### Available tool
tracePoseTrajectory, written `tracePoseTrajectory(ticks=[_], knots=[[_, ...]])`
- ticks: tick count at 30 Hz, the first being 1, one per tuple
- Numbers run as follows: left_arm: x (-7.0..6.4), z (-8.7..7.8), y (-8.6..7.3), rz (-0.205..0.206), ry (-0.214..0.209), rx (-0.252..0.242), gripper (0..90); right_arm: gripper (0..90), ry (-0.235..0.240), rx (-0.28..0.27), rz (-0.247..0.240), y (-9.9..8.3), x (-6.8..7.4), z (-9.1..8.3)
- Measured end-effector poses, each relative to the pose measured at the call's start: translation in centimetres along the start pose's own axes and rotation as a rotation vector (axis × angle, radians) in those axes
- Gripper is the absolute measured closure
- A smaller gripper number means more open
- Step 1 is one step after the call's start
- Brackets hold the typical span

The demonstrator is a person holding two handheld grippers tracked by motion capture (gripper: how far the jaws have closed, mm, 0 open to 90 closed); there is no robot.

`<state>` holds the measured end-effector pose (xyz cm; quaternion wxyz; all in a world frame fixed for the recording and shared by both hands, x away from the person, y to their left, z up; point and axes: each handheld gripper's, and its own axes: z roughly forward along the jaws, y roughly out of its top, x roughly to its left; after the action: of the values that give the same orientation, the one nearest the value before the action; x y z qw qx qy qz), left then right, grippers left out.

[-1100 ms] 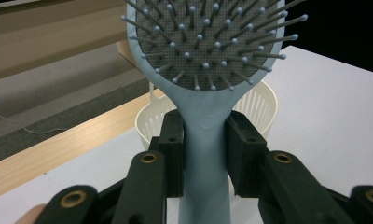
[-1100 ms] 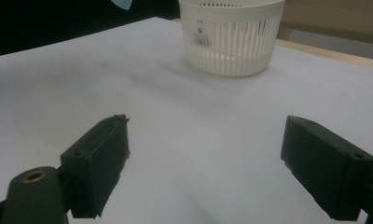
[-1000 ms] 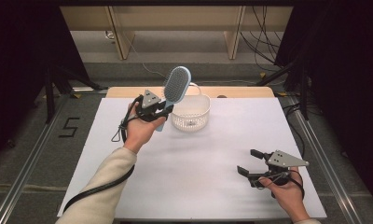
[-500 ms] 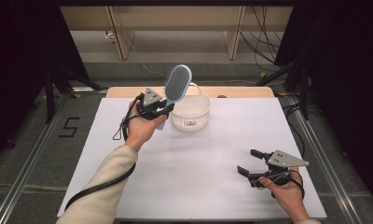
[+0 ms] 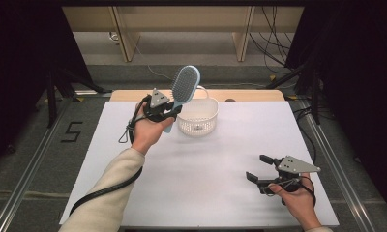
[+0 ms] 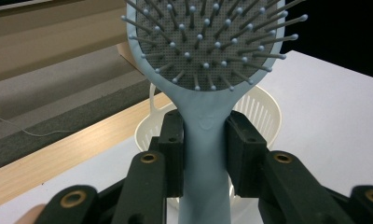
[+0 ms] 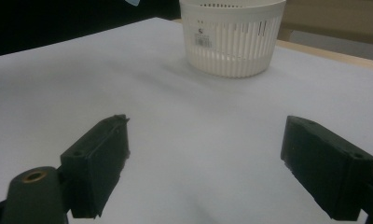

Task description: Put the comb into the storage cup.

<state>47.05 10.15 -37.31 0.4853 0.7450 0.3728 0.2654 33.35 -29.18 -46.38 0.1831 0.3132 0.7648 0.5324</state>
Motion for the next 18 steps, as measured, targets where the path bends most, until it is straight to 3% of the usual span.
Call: tracePoseTrajectory(ticks=[18], knots=[[0.06,0.41,0.52,-0.007,0.002,-0.014,70.0,15.9,0.002,-0.001,-0.001,-0.02,0.01,0.05]])
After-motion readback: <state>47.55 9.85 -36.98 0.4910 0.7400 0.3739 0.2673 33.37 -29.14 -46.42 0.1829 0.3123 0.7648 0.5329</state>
